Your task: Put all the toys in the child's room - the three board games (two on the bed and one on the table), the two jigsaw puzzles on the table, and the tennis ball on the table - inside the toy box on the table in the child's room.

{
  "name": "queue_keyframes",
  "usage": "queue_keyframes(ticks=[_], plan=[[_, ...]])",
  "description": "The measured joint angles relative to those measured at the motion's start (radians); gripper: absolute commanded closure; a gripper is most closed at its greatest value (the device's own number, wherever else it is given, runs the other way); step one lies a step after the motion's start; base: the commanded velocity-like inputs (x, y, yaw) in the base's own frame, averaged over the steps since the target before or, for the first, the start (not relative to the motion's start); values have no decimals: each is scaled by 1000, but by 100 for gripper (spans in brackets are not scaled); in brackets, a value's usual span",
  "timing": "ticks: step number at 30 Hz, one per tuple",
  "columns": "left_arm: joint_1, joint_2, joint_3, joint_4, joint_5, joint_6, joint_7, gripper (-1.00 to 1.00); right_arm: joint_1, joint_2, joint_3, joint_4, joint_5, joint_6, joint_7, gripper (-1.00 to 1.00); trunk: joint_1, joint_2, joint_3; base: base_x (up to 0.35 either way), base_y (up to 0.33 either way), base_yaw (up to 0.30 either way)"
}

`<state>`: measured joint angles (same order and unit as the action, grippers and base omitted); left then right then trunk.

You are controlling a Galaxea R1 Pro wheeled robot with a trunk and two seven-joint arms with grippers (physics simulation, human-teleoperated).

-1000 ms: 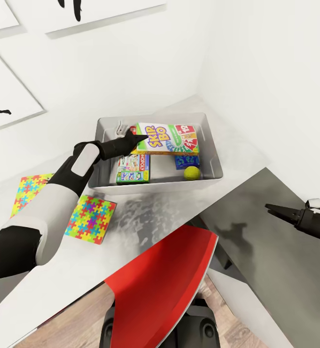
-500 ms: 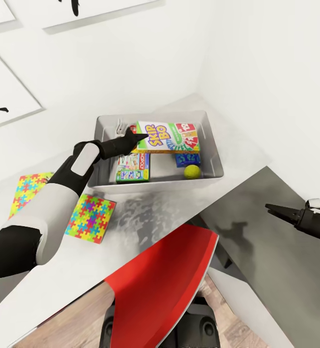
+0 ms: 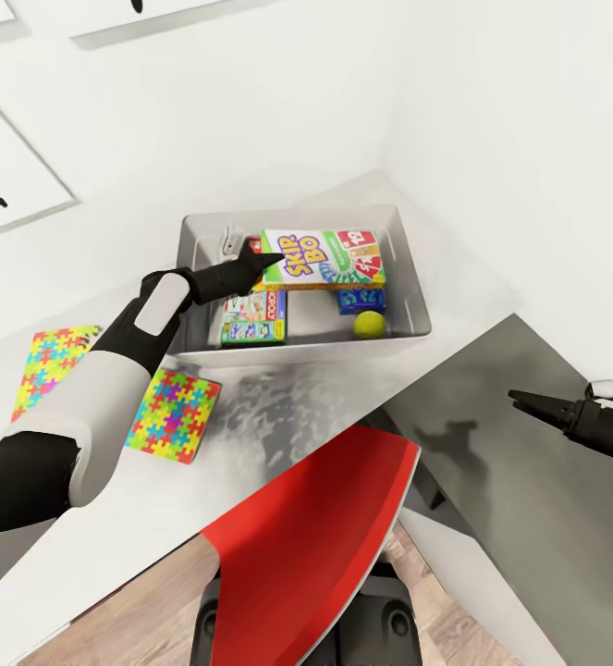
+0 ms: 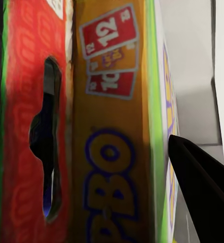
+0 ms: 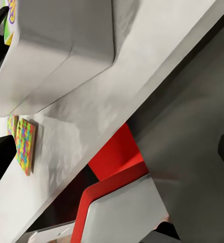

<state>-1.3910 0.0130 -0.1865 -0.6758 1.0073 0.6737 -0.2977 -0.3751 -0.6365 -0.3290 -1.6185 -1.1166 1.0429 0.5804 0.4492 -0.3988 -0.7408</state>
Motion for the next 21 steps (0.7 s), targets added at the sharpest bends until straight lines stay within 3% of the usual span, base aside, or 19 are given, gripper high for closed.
queue_keyframes(ticks=[9, 10, 11, 12, 21], plan=[[0, 0, -1, -2, 2, 0, 0, 100, 0, 0, 0, 0, 0, 0, 0, -100, 0, 0, -2, 0, 0, 0], [0, 0, -1, -2, 2, 0, 1, -100, 0, 0, 0, 0, 0, 0, 0, -100, 0, 0, -2, 0, 0, 0], [0, 0, -4, 1, -68, -3, 3, -100, 0, 0, 0, 0, 0, 0, 0, -100, 0, 0, -2, 0, 0, 0], [0, 0, -4, -2, -48, 1, -2, -100, 0, 0, 0, 0, 0, 0, 0, -100, 0, 0, -2, 0, 0, 0], [0, 1, -4, -23, -58, 3, 0, -100, 0, 1, 0, 0, 0, 0, 0, -100, 0, 0, -2, 0, 0, 0]])
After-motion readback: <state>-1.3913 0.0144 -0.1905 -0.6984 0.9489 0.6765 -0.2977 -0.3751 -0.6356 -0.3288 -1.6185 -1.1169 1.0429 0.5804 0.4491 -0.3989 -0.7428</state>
